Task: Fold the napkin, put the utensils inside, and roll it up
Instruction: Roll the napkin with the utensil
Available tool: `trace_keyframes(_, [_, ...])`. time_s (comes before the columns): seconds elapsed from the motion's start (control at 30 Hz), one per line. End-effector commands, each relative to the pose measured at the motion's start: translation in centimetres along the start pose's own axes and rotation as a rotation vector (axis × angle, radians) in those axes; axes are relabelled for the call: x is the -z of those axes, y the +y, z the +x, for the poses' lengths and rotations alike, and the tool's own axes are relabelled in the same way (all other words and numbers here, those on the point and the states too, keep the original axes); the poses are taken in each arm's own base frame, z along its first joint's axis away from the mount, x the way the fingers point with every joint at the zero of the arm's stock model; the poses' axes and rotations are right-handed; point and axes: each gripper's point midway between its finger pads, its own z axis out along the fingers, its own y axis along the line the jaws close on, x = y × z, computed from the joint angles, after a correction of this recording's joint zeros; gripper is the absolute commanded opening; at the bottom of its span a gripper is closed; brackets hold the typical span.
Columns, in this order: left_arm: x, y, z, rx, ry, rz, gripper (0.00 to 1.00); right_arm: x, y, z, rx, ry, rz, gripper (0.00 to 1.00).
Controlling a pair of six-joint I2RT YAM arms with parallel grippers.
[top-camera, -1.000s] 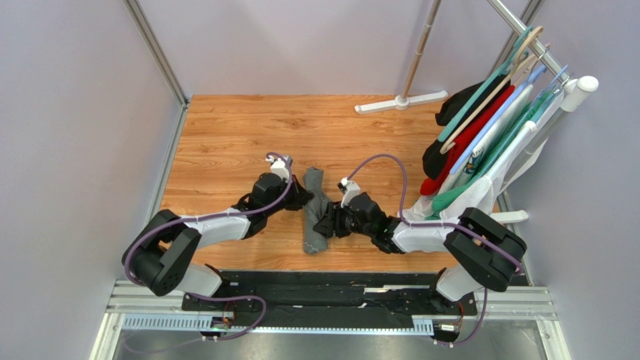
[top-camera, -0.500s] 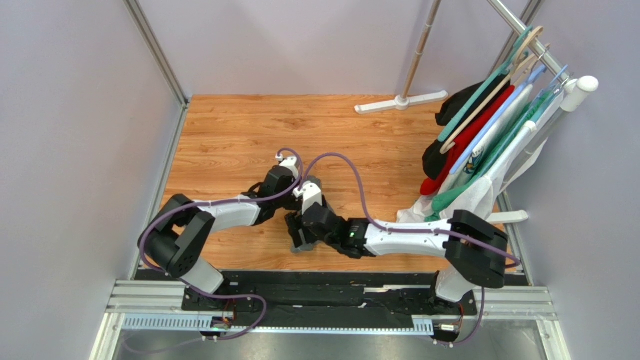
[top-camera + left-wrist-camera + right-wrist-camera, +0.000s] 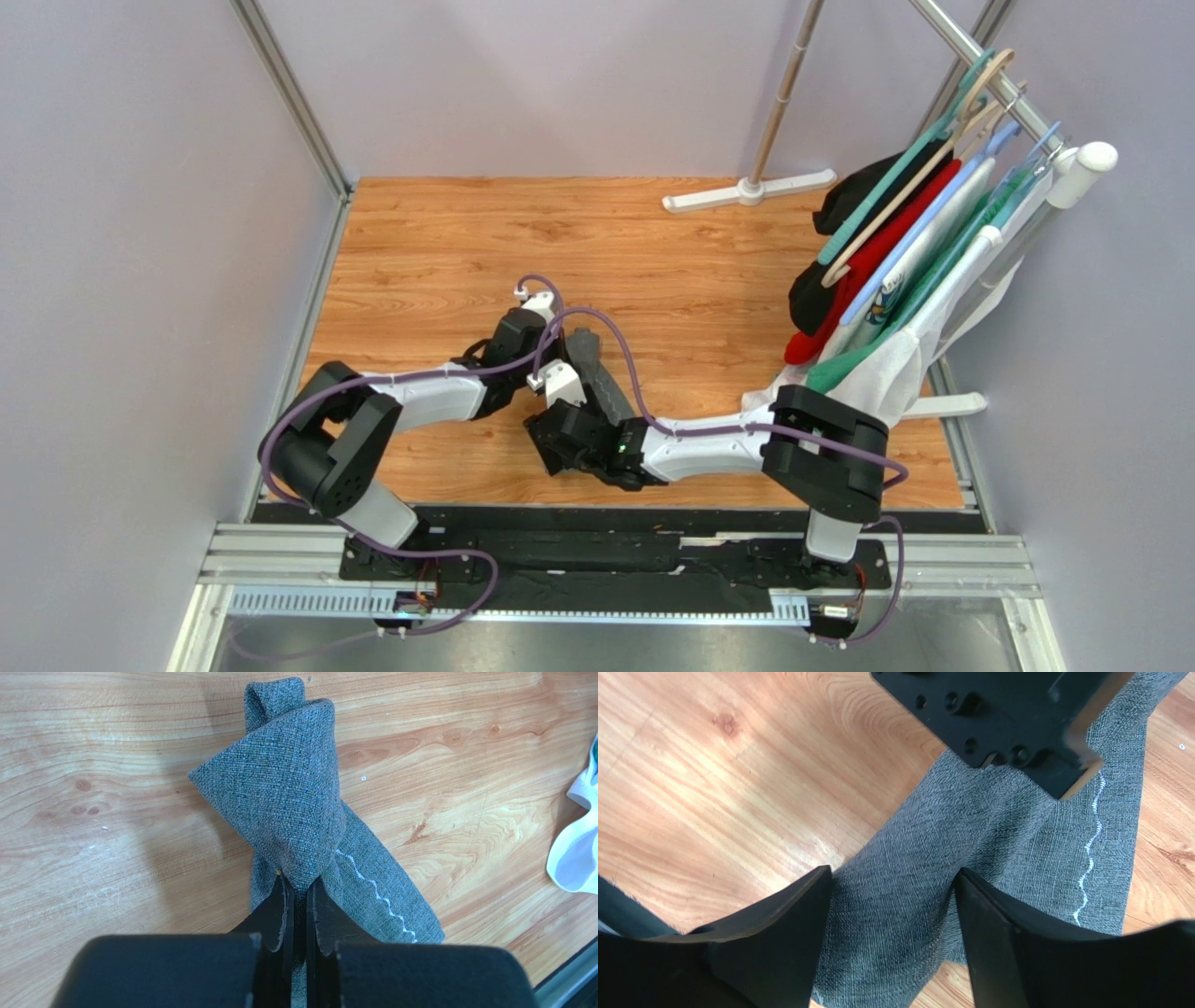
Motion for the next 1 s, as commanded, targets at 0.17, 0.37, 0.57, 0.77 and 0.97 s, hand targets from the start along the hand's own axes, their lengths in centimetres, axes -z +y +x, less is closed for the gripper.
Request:
trace_keyframes(0.17, [1.7, -1.1, -1.0, 0.026, -0.048, 0.047, 0.13, -2.1, -2.2, 2.2, -0.157, 0.081, 0.039, 0.25])
trace_keyframes(0.37, [4.2, -1.7, -3.2, 0.044, -0.117, 0.089, 0.78, -0.6, -2.6, 1.8, -0.278, -0.004, -0.082, 0.0])
trace_keyframes(0.57, [6.4, -1.4, -3.4, 0.064, -0.17, 0.113, 0.83, 0.8, -2.3, 0.3, -0.433, -0.094, -0.275, 0.0])
trace_keyframes(0.77, [6.6, -1.2, -2.0, 0.106, -0.189, 0.165, 0.83, 1.6, -2.6, 1.3, -0.499, -0.123, -0.355, 0.0])
trace_keyframes(0.97, [6.1, -2.4, -1.9, 0.123, -0.246, 0.292, 0.81, 2.6, -2.8, 1.9, -0.565, -0.146, -0.456, 0.0])
